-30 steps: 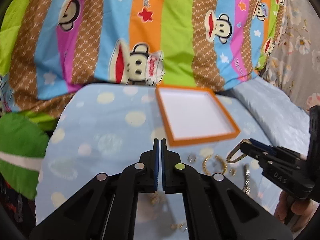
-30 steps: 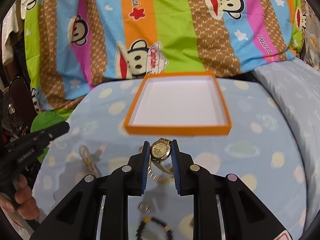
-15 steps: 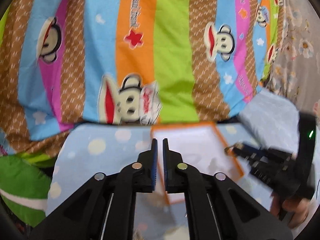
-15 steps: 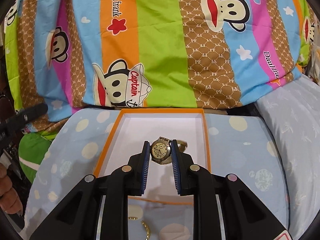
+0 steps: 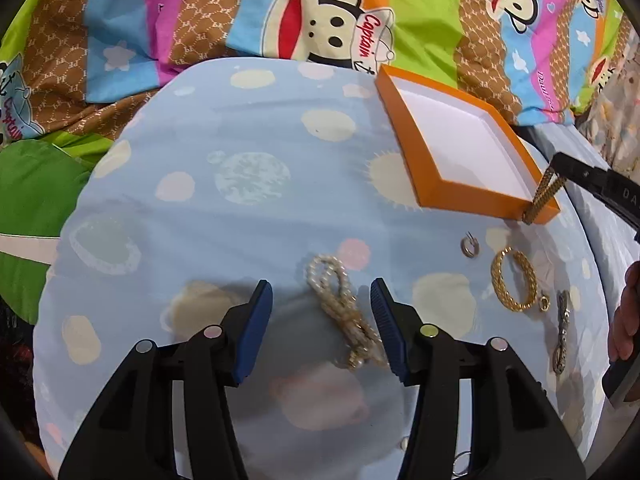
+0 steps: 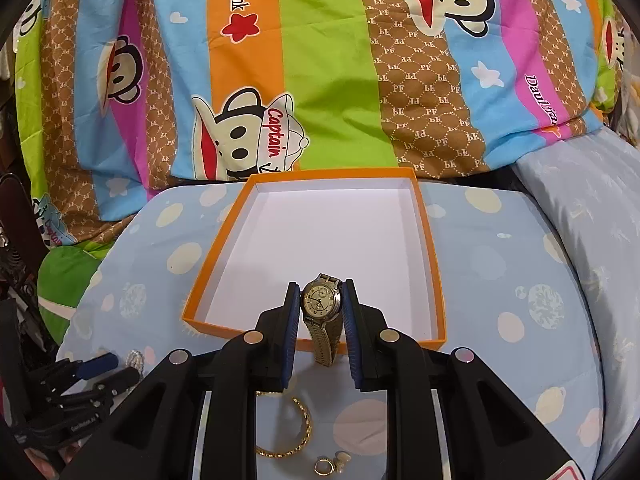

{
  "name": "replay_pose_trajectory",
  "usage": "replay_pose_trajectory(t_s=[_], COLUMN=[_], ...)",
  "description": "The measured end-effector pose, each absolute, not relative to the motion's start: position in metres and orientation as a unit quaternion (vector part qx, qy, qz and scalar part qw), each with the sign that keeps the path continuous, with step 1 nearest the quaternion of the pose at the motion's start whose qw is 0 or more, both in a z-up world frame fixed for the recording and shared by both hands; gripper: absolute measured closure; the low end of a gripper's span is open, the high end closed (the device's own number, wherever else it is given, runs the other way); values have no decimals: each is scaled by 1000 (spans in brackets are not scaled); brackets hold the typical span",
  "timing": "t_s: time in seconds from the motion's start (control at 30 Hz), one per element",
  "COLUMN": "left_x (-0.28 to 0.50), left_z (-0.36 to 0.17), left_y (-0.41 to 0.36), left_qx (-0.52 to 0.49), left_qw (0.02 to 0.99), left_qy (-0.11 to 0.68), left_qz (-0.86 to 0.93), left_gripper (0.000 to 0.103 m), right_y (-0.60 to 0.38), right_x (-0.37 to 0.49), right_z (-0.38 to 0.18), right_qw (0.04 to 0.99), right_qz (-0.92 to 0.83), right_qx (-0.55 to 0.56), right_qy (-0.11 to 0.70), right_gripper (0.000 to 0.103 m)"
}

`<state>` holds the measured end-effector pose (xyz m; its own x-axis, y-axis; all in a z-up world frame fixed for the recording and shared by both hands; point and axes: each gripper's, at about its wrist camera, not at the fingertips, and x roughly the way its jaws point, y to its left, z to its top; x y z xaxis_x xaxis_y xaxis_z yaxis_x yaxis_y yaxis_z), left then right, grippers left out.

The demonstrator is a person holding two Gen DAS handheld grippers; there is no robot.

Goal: Organize jewelry
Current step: 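Carry the pearl bracelet and gold watch into the orange box and open both tools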

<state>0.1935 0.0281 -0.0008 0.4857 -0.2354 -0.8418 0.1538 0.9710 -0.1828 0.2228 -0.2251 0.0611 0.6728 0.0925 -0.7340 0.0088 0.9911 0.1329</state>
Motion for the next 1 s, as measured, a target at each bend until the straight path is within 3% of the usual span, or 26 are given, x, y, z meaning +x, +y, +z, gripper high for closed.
replay_pose_trajectory(t_s=[0.1, 0.13, 0.17, 0.2, 0.47, 0.77, 1.0], left_x=[187, 186, 187, 187, 206, 305, 388], left_z=[-2, -3, -2, -2, 26, 105, 67], left_y=[12, 11, 10, 9, 5, -57, -109], left_qx=[-5, 0, 2, 3, -5, 14, 8], left_qw=[867, 868, 869, 869, 876, 904, 894], left_qy=[487, 484, 482, 482, 464, 387, 405], left_qz=[-109, -109, -108, -108, -135, -181, -191], left_gripper=[58, 63, 79, 86, 87, 87, 87], right_y=[-226, -227, -228, -228, -244, -254, -255], right_x=[223, 223, 223, 223, 240, 338, 380], right_z=[62, 62, 63, 64, 84, 91, 60], right_qw=[913, 913, 914, 914, 921, 919, 918], right_qz=[22, 22, 23, 23, 30, 38, 36], right_qx=[62, 62, 62, 62, 72, 59, 40], right_qy=[403, 402, 401, 399, 382, 387, 394], right_gripper=[83, 83, 83, 83, 83, 83, 83])
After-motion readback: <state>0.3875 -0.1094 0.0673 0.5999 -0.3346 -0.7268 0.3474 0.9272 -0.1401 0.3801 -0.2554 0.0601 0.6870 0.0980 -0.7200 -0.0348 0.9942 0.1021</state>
